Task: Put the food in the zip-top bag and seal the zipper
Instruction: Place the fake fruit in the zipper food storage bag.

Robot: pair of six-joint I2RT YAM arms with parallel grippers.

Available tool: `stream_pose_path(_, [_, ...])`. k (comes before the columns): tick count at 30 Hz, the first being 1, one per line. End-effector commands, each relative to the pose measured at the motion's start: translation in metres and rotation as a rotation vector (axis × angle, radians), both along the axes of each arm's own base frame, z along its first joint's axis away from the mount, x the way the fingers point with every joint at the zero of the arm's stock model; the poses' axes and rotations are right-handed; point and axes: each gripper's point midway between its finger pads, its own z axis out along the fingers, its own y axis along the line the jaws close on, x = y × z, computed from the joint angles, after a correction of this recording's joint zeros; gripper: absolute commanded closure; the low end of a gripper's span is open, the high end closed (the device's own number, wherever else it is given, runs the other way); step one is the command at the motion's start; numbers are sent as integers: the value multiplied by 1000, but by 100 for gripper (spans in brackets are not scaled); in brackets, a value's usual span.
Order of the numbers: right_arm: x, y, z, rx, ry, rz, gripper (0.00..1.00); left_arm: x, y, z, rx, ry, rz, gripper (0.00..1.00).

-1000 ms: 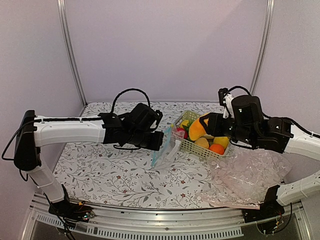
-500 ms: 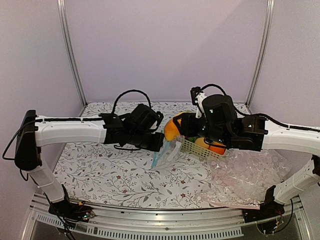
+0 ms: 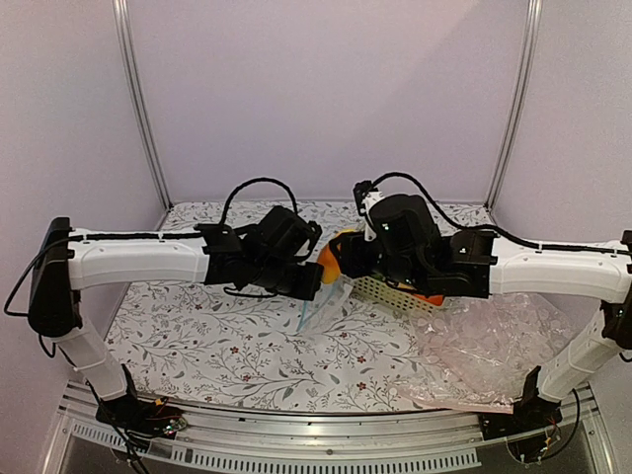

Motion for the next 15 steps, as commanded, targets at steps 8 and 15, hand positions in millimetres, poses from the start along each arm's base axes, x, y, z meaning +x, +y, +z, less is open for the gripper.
stream_pose_path(8, [-5, -3, -21, -163, -13, 14, 51, -1, 4, 19, -63, -38, 18, 100])
stream_pose_path(15, [-5, 14, -39, -149, 38, 45, 51, -1, -2, 23, -101, -37, 15, 100])
